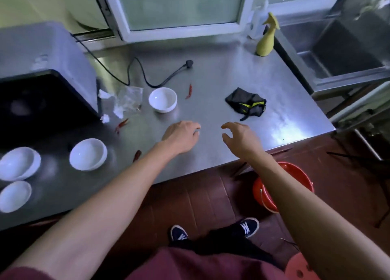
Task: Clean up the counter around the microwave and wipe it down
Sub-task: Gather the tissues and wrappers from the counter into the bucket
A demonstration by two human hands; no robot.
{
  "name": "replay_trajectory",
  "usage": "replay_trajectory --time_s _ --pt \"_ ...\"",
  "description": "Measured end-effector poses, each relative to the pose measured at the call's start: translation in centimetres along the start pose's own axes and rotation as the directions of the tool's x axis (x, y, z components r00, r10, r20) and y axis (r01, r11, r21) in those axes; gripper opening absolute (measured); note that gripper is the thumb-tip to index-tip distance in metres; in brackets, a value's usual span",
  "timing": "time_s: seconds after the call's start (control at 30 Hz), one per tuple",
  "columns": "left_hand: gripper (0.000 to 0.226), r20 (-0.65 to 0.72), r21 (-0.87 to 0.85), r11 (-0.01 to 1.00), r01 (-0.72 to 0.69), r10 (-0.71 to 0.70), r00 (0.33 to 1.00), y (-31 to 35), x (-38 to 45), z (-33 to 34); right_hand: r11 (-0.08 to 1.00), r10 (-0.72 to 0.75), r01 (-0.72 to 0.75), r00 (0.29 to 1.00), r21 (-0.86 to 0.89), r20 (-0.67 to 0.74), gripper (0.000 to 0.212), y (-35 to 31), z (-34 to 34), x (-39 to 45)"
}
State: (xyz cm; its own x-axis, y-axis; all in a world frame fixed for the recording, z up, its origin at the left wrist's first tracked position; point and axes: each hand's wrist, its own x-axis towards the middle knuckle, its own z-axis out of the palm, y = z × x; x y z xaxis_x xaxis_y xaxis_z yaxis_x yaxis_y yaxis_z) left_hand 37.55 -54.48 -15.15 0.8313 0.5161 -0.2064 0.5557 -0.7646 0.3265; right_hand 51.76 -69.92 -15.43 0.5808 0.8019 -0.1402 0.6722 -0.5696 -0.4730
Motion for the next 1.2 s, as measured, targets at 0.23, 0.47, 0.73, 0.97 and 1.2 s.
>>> replay_trajectory --time_s 0.23,0.47,0.73,0.97,1.2 --pt "0.031 -0.074 -0.082 0.980 0.179 -0.185 0.980 -10.1 -5.3 -2.4 0.992 -0.112 0.108 0.991 0.063 0.075 0.033 -9.2 5.1 1.5" --pt "0.032 -0.093 -0.126 0.931 0.344 -0.356 0.930 -17.3 -8.0 -2.4 0.979 -0.203 0.199 0.957 0.040 0.208 0.036 -14.9 8.9 4.9" --pt "0.029 -0.110 -0.230 0.848 0.477 -0.510 0.853 -23.6 -6.0 -3.0 0.938 -0.342 0.342 0.885 0.056 0.316 0.042 -18.5 12.2 12.0" --pt "0.040 -0.093 -0.272 0.743 0.612 -0.653 0.751 -27.8 -4.6 -3.5 0.892 -0.431 0.450 0.811 0.049 0.394 0.049 -21.0 14.7 17.4" --pt "0.045 -0.060 -0.288 0.732 0.617 -0.657 0.751 -30.1 -2.2 -3.1 0.870 -0.458 0.491 0.768 0.048 0.447 0.056 -23.3 16.8 21.4"
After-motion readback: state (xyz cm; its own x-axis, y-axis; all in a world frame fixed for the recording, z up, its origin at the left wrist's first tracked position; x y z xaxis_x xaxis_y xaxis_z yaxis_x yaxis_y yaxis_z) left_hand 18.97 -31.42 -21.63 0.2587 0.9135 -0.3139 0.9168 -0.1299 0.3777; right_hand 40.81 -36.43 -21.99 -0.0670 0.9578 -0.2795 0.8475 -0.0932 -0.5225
